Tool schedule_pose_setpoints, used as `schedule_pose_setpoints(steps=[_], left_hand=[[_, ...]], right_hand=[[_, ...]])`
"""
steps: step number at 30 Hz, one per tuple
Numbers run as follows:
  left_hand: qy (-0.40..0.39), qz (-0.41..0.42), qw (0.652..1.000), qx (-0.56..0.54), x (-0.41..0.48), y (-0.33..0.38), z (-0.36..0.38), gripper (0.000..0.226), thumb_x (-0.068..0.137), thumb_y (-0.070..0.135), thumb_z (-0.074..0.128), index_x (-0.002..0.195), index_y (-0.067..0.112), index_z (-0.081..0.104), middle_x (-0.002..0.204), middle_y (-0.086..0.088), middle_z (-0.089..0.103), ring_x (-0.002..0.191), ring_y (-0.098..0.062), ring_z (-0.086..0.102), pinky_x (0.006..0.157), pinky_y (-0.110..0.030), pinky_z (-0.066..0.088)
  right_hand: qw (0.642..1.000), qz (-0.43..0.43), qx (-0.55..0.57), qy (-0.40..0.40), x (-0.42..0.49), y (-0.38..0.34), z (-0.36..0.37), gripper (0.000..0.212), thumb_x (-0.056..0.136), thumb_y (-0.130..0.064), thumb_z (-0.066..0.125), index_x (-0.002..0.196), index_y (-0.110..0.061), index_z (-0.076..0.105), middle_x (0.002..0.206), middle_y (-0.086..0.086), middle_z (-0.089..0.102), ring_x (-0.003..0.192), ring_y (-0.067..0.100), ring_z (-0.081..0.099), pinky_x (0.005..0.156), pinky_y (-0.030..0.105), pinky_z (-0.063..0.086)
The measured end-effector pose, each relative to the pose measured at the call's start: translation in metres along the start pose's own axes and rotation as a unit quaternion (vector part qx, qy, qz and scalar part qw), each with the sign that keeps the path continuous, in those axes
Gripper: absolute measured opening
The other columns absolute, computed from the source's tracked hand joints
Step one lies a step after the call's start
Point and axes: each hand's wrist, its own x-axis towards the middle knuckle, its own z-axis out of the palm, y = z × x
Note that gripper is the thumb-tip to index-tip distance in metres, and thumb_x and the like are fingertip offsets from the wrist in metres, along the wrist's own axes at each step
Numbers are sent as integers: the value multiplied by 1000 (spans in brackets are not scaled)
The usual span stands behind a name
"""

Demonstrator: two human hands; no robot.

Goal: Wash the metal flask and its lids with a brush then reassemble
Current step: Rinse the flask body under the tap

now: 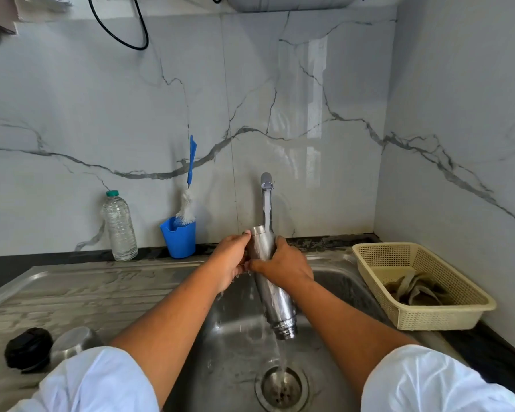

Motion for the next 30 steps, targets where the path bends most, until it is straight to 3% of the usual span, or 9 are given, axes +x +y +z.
schedule_pose_setpoints(steps=[4,11,14,17,20,23,25,28,30], left_hand=[[5,-3,999,-34,-3,0,-3,32,108,44,47,123,18,62,118,-9,73,106,-26,72,79,-39,61],[-27,23,999,26,-7,-3,-1,31,108,37,51,123,15,67,113,-2,76,107,-17,71,92,-34,54],[-37,29,994,99,-13,-3,-3,27,107,33,54,125,17,67,113,1,74,104,-14,68,81,-29,51],[-69,46,969,235,-19,-7,-8,30,103,37,61,129,21,65,118,-1,69,102,-13,64,76,-27,47],[-125,62,949,282,-20,-13,-15,55,93,35,75,143,26,54,124,5,59,107,-10,57,78,-22,42],[-129,75,958,244,-17,-14,-18,78,80,19,88,147,21,48,125,2,60,111,-17,61,87,-29,55],[-113,70,975,179,-17,-12,-17,73,74,10,91,138,18,55,122,-5,64,112,-24,66,96,-42,60],[-112,68,988,79,-18,-10,-14,63,69,6,92,123,20,63,125,-9,66,116,-26,66,98,-45,59],[-97,70,992,43,-18,-11,-12,65,65,12,95,122,20,64,125,-8,67,116,-25,66,97,-43,59]], right_hand=[[1000,-3,20,17,-1,-1,0,77,65,-59,78,128,-25,49,113,3,67,104,26,65,88,45,57],[976,75,197,60,3,11,-4,81,71,-46,87,135,-21,43,115,1,64,101,23,64,86,37,53],[929,138,327,101,7,17,-7,83,69,-46,88,132,-19,41,117,8,66,103,30,67,96,49,56],[847,207,476,111,8,27,-15,83,78,-37,86,138,-17,32,115,18,63,98,33,68,95,51,58],[772,270,559,136,6,36,-22,89,82,-32,84,148,-20,24,121,22,58,97,35,67,87,46,62],[718,318,603,137,1,44,-22,80,85,-34,81,144,-18,30,119,21,59,90,35,68,66,41,62],[700,342,618,104,1,49,-20,70,86,-39,79,138,-14,38,115,22,65,87,35,71,64,41,62],[697,360,618,46,2,56,-14,54,91,-41,74,127,-10,47,107,24,67,84,38,73,71,45,65],[717,360,597,12,3,56,-9,47,94,-38,69,126,-11,47,109,27,66,83,40,74,65,46,65]])
